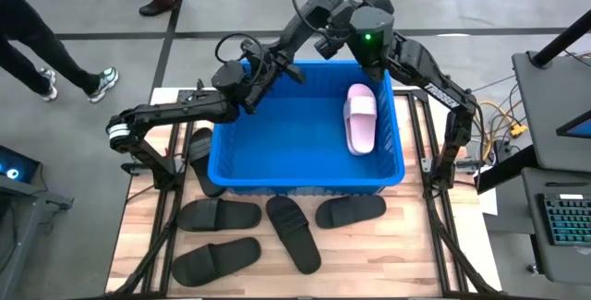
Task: Pick and place slides into bin
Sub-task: Put the black slide into the blue bin
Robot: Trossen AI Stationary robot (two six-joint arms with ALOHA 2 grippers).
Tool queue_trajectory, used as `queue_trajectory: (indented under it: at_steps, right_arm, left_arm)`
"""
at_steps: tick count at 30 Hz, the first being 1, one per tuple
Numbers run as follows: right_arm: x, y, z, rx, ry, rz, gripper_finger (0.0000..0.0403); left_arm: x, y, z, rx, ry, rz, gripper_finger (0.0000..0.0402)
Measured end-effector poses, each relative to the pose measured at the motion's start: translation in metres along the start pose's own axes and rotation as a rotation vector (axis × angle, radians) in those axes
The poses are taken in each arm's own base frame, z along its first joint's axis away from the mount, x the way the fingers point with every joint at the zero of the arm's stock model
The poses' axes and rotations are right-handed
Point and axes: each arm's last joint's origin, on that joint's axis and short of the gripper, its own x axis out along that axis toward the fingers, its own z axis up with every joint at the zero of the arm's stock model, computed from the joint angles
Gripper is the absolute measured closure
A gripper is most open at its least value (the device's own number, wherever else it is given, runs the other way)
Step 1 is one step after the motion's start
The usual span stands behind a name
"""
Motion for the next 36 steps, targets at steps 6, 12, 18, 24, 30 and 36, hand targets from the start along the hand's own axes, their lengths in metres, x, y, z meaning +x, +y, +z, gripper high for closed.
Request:
queue_trajectory:
  at_steps: [6, 12, 18, 24, 30, 36]
  right_arm:
    - [0.0014, -0.0010, 0.0000, 0.031, -0.002, -0.002, 0.0159]
    - [0.0028, -0.0020, 0.0011, 0.047, -0.010, -0.010, 0.0168]
    - [0.0026, -0.0033, 0.0054, 0.092, -0.047, -0.004, 0.0203]
    - [0.0028, -0.0021, 0.0061, 0.095, -0.065, 0.036, 0.0294]
    - [0.0030, -0.0018, 0.0063, 0.057, -0.077, 0.059, 0.0386]
    - [0.0016, -0.0039, 0.0064, 0.036, -0.079, 0.060, 0.0392]
  left_arm:
    - [-0.0011, -0.0025, 0.0025, -0.010, -0.009, -0.006, 0.0363]
    - [-0.0024, -0.0046, 0.0037, -0.018, -0.015, -0.015, 0.0363]
    - [-0.0031, -0.0061, 0.0042, -0.024, -0.019, -0.028, 0.0363]
    - [-0.0033, -0.0066, 0.0043, -0.024, -0.019, -0.040, 0.0363]
    - [-0.0036, -0.0070, 0.0044, -0.024, -0.020, -0.045, 0.0363]
    - [-0.0012, -0.0053, 0.0029, -0.004, -0.022, -0.127, 0.0301]
